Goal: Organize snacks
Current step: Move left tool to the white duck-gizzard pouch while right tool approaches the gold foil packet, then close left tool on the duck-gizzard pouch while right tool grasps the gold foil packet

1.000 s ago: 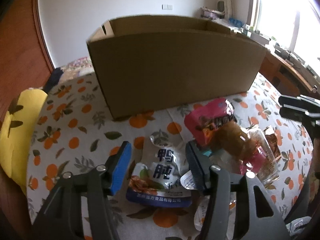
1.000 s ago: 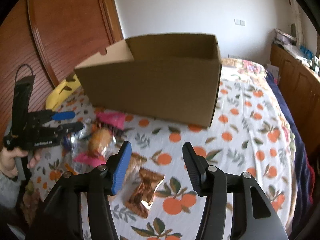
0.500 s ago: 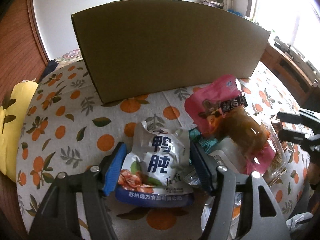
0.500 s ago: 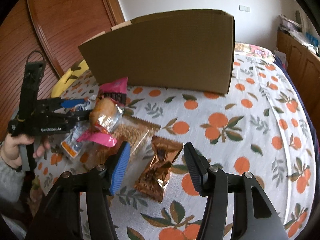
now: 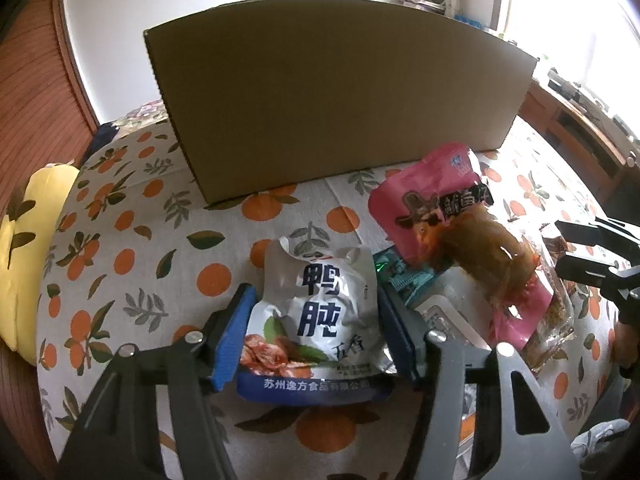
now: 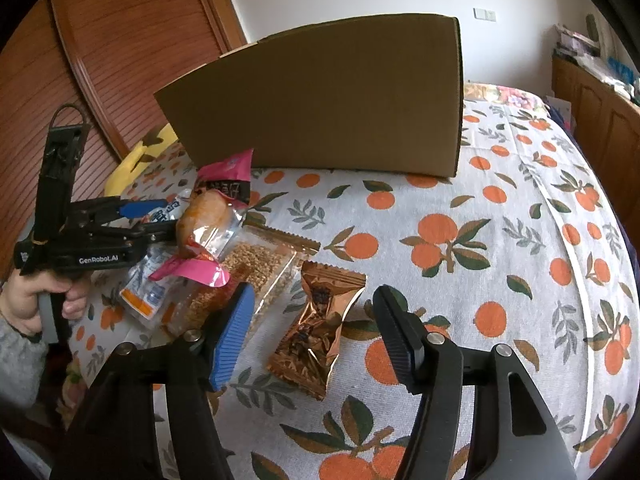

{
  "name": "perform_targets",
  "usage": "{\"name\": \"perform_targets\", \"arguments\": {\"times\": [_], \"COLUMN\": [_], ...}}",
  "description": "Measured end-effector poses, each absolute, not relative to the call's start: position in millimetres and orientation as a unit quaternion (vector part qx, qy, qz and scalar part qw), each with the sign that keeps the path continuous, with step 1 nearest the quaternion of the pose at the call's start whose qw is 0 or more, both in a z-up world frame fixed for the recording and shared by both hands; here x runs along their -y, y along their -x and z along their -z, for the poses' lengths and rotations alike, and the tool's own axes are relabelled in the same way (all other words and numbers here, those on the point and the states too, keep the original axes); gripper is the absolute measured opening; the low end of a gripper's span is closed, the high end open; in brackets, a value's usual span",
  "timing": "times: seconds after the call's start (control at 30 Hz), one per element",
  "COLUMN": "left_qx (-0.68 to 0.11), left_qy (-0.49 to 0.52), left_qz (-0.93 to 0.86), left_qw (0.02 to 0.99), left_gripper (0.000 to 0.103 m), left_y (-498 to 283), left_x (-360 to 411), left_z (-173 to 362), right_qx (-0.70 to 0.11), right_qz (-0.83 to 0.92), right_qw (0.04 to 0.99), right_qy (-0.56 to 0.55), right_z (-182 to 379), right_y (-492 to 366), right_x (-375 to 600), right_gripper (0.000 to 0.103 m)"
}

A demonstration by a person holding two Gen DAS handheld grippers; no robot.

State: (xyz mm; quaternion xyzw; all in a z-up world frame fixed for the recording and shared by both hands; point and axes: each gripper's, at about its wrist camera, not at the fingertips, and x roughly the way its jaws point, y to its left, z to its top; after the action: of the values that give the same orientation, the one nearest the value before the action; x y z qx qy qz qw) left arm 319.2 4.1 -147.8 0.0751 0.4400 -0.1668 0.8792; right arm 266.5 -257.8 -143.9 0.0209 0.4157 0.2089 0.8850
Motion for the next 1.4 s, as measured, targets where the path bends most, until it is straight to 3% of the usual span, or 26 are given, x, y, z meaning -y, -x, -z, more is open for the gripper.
{"name": "perform_targets", "arguments": {"times": [0.87, 1.13, 1.4], "left_qx": [-0.392, -0.386, -0.376], "left_qy": [-0.031, -0.023, -0.022], "left_qz": [0.138, 0.151, 0.16], "left_qw": [0.909, 0.91, 0.912], "left_gripper": [0.059, 0.059, 0.059], "left_y": [-275, -263, -255], "left_x": [-33, -28, -22], "left_z": [124, 123, 119], "right_qx": [-0.408, -0.415, -0.418], "right_qz": [-0.207, -0.184, -0.162], "right_qw": [0.889, 0.891, 0.893], "right_qy": [-0.014, -0.007, 0.033], "right_z": [143, 146, 148], "right_y": [-264, -265, -264], "right_x": [257, 257, 246], "right_gripper": [0.062, 0.05, 0.045]}}
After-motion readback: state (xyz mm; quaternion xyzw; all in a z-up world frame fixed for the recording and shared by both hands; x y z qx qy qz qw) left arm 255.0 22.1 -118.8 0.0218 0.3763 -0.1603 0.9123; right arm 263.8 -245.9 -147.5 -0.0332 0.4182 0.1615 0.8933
